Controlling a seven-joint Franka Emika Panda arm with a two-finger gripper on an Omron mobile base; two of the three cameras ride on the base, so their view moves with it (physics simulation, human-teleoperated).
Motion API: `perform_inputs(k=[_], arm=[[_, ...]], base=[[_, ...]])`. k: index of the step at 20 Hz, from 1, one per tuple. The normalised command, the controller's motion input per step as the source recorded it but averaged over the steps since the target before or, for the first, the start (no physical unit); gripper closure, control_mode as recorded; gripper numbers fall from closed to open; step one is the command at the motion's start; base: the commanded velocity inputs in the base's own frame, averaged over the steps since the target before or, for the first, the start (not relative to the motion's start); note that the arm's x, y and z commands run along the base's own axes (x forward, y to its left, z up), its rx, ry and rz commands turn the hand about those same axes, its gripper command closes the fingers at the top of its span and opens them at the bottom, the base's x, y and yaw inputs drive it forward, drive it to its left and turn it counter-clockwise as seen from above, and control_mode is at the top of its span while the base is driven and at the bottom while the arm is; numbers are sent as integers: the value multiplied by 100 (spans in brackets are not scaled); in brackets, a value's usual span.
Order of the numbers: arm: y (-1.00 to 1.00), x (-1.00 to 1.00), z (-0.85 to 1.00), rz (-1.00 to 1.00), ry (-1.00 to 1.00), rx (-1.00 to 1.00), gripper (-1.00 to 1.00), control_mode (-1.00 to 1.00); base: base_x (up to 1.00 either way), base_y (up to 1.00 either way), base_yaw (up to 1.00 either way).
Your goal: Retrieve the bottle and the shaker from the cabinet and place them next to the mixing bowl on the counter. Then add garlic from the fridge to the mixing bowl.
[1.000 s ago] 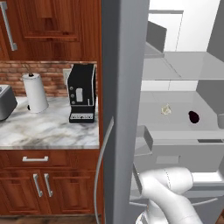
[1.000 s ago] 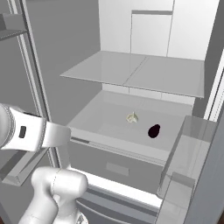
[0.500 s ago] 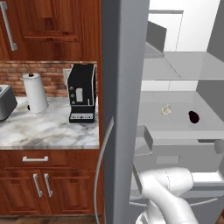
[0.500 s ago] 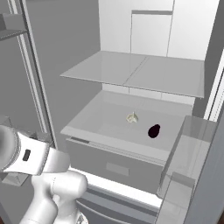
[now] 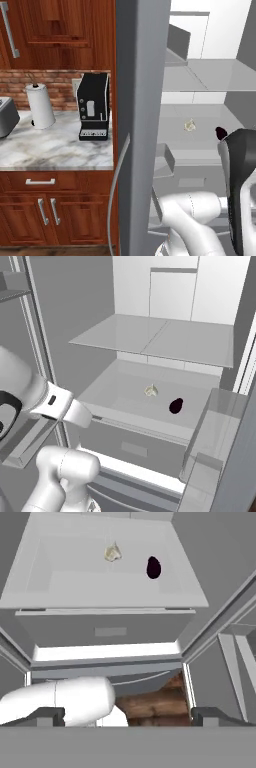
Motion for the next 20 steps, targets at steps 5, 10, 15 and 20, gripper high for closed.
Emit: perform_inputs(k=[5,10,15,20], arm=[[-18,61,-5,0,0,3,-100,-100],[-10,46,-12,0,-1,1,-100,-100],[0,51,-1,0,-4,0,-100,-100],[0,64,-22,1,-14,0,-100,-100]], base=[[0,0,0],[0,0,0],[0,0,0],[0,0,0]])
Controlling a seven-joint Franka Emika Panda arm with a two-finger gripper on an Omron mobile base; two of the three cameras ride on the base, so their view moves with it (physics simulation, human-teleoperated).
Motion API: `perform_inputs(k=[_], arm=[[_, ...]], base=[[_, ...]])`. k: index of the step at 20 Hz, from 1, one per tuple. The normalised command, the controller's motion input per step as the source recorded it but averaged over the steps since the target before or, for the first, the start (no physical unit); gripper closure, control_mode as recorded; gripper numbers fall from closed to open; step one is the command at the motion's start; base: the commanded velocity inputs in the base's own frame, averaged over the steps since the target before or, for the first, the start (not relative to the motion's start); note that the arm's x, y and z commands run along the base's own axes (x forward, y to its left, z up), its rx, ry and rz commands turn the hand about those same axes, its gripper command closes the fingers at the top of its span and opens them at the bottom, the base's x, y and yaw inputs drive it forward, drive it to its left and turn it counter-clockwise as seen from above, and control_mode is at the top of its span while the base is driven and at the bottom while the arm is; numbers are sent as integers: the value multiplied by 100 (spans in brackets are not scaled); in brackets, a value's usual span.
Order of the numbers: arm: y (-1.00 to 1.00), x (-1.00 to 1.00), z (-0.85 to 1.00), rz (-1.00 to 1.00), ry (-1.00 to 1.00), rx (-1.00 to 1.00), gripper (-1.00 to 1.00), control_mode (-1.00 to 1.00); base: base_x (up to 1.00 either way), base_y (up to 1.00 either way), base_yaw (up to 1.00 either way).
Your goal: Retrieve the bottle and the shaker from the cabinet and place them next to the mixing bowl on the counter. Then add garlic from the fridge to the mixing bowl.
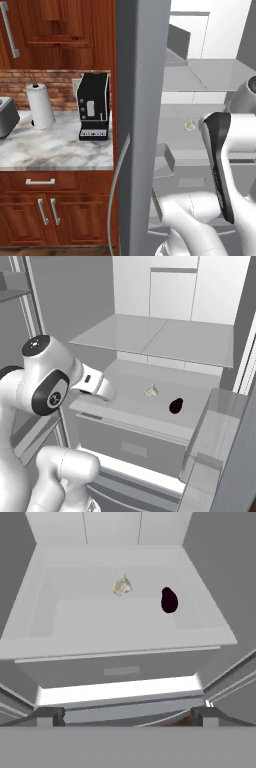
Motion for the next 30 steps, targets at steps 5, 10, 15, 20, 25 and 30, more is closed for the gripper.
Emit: perform_inputs(k=[5,10,15,20,25,30], arm=[[-10,17,-44,8,-16,0,-100,-100],[-27,12,-16,2,-11,0,-100,-100],[-22,45,0,1,0,0,-100,-100],[-1,74,0,0,1,0,-100,-100],[0,68,-8,0,3,0,-100,-100],[-3,56,-38,5,1,0,-100,-100]], base=[[0,0,0],[0,0,0],[0,0,0],[0,0,0],[0,0,0],[0,0,0]])
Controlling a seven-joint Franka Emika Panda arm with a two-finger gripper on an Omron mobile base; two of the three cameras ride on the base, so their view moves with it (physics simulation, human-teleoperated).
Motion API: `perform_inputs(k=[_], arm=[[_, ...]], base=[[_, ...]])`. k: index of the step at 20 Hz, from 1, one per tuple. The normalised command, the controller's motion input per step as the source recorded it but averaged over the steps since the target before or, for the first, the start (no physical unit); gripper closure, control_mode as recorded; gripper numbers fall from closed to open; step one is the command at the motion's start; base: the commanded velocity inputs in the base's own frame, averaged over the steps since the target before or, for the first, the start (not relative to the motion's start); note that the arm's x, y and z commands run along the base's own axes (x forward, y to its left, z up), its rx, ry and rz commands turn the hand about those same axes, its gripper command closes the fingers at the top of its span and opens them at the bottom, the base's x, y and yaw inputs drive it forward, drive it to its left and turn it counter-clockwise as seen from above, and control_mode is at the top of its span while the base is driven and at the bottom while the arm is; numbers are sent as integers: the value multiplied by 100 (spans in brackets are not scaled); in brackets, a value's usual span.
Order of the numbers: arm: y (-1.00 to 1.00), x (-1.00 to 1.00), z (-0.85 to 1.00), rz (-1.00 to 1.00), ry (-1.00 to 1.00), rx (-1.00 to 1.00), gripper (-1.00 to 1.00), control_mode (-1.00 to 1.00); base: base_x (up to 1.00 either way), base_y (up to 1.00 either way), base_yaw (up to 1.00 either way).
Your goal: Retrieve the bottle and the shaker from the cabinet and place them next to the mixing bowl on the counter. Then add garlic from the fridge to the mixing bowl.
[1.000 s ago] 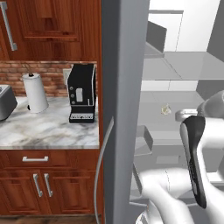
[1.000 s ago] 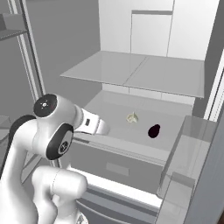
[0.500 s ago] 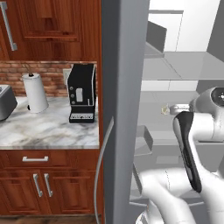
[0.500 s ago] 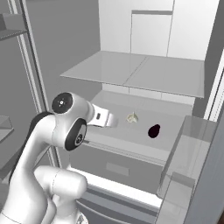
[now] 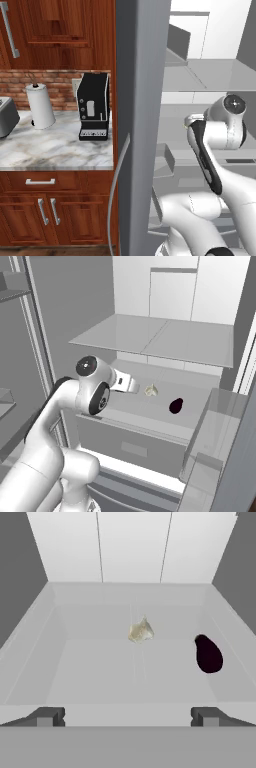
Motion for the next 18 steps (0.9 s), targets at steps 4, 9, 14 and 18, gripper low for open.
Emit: perform_inputs(k=[4,9,14,18], arm=[[-6,55,-68,7,11,0,-100,-100],[-34,53,-35,8,6,0,-100,-100],[-38,43,-3,1,7,-2,-100,-100],[-20,37,0,-5,10,0,-100,-100]], base=[[0,0,0],[0,0,0],[0,0,0],[0,0,0]])
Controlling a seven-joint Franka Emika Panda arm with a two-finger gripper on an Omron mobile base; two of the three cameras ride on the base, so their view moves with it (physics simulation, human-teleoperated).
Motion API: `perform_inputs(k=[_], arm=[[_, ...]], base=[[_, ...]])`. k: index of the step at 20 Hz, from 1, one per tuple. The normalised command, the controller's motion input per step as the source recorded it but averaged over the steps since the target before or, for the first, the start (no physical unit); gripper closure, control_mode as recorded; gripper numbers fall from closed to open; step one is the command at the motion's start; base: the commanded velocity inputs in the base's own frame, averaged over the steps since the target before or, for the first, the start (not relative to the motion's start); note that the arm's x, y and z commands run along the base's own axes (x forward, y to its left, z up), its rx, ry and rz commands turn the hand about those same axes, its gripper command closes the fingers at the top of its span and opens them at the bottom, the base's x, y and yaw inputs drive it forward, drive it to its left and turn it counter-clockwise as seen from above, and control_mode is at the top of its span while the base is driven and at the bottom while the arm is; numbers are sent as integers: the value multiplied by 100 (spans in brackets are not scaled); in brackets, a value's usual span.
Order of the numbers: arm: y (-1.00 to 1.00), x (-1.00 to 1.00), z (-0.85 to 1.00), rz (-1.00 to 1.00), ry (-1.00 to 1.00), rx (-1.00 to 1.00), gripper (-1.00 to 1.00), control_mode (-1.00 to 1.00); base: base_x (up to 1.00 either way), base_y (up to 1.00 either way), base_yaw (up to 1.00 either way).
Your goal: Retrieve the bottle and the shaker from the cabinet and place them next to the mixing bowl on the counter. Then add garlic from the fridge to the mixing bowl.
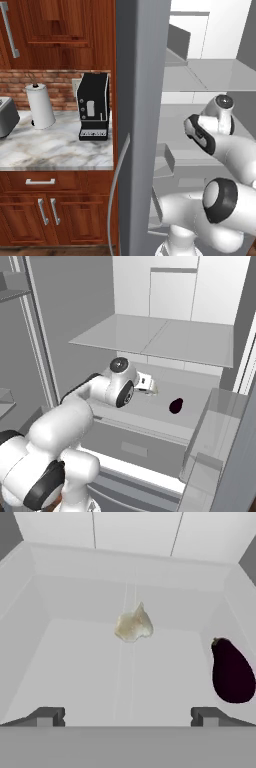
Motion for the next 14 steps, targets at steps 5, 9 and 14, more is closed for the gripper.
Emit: perform_inputs(k=[5,9,14], arm=[[0,37,-13,-5,7,0,-100,-100],[-2,33,-47,-1,0,1,-100,-100],[-12,10,-45,0,0,5,-100,-100]], base=[[0,0,0],[0,0,0],[0,0,0]])
